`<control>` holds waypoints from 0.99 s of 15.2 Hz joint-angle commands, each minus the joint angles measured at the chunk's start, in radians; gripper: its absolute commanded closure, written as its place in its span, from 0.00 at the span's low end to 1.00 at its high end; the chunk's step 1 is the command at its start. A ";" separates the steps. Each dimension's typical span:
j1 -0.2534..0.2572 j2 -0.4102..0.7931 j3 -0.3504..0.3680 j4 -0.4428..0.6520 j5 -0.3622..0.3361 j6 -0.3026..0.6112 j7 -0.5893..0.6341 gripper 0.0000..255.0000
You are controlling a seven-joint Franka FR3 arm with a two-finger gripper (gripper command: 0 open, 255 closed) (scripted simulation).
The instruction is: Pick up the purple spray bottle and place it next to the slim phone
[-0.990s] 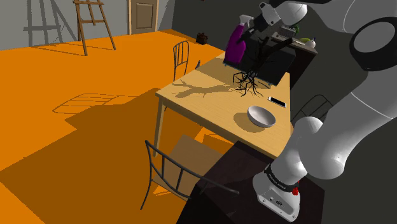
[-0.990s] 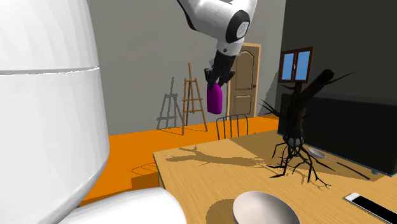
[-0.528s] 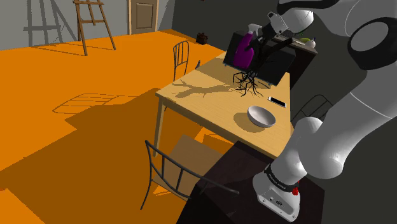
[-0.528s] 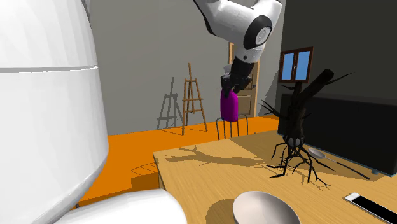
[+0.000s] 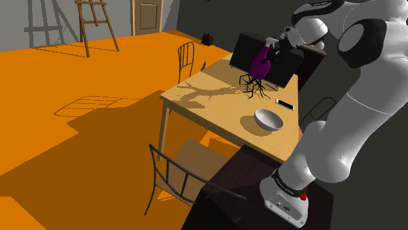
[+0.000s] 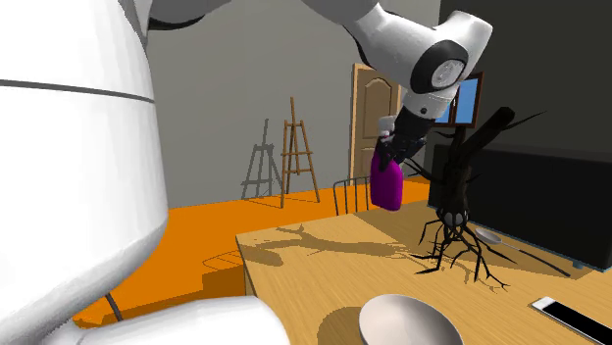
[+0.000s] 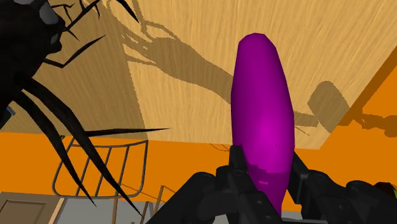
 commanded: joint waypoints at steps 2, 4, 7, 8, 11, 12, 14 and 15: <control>-0.091 0.102 -0.019 0.011 0.116 -0.056 -0.136 1.00; -0.178 0.170 -0.001 0.031 0.182 -0.099 -0.211 1.00; -0.314 0.261 0.041 0.068 0.260 -0.156 -0.306 1.00; -0.358 0.289 0.055 0.082 0.282 -0.174 -0.334 1.00; -0.486 0.372 0.097 0.131 0.341 -0.225 -0.410 1.00; -0.527 0.399 0.111 0.149 0.359 -0.241 -0.432 1.00; -0.608 0.452 0.139 0.189 0.392 -0.271 -0.473 1.00; -0.648 0.479 0.153 0.212 0.407 -0.286 -0.492 1.00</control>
